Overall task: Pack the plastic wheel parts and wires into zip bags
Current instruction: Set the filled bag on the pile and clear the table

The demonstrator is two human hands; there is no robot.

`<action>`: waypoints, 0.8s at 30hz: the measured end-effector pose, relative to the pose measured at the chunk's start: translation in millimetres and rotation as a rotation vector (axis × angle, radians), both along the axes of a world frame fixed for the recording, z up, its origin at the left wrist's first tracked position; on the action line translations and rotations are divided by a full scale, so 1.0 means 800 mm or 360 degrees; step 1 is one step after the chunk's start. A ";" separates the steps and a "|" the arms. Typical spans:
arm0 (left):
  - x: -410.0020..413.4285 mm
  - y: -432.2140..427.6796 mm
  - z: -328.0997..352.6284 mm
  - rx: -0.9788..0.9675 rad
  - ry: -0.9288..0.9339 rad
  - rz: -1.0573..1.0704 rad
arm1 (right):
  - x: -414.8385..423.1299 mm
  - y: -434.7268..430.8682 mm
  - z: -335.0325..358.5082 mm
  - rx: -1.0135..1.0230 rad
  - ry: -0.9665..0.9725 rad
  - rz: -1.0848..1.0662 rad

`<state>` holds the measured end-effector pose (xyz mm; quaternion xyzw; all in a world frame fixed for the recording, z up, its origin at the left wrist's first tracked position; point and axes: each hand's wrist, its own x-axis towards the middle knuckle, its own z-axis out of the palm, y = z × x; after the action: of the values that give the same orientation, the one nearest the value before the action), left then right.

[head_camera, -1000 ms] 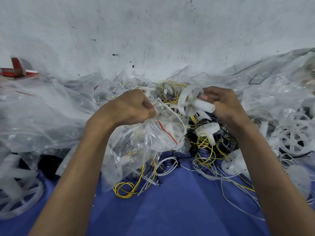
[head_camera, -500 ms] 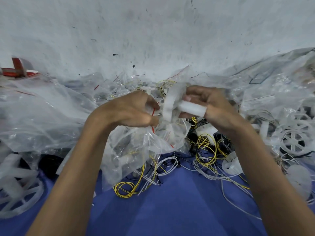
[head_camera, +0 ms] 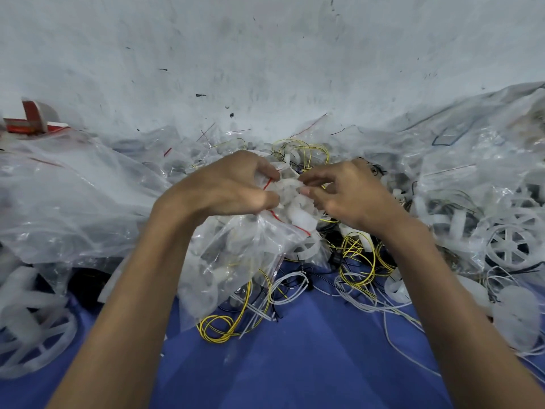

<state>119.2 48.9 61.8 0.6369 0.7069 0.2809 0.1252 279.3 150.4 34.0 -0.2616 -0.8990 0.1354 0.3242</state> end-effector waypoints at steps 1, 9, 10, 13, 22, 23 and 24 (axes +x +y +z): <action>0.000 0.001 0.000 0.0011 0.0019 -0.0004 | 0.000 -0.001 0.001 0.0033 -0.0040 -0.0021; -0.002 0.002 -0.003 0.0005 -0.0090 -0.0040 | 0.002 -0.003 0.005 -0.0072 0.0015 -0.0056; -0.003 0.001 -0.004 0.0008 -0.0142 -0.0036 | 0.002 -0.002 0.005 -0.0172 0.0077 -0.0050; -0.006 0.000 -0.004 0.0047 -0.0216 -0.0048 | 0.002 0.001 0.004 -0.0547 0.0231 -0.0034; -0.002 0.004 0.001 0.0082 -0.0590 0.0016 | 0.003 -0.002 0.009 -0.0809 0.0097 -0.0124; -0.001 0.003 0.003 0.0115 -0.0642 0.0034 | 0.004 -0.002 0.009 -0.0806 0.0099 -0.0150; 0.000 0.002 0.004 0.0139 -0.0677 0.0036 | 0.005 -0.003 0.009 -0.0811 0.0106 -0.0164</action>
<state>119.1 50.7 65.2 0.5601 0.6589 0.4407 0.2407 283.1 148.3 41.4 -0.3757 -0.8101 0.3494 0.2838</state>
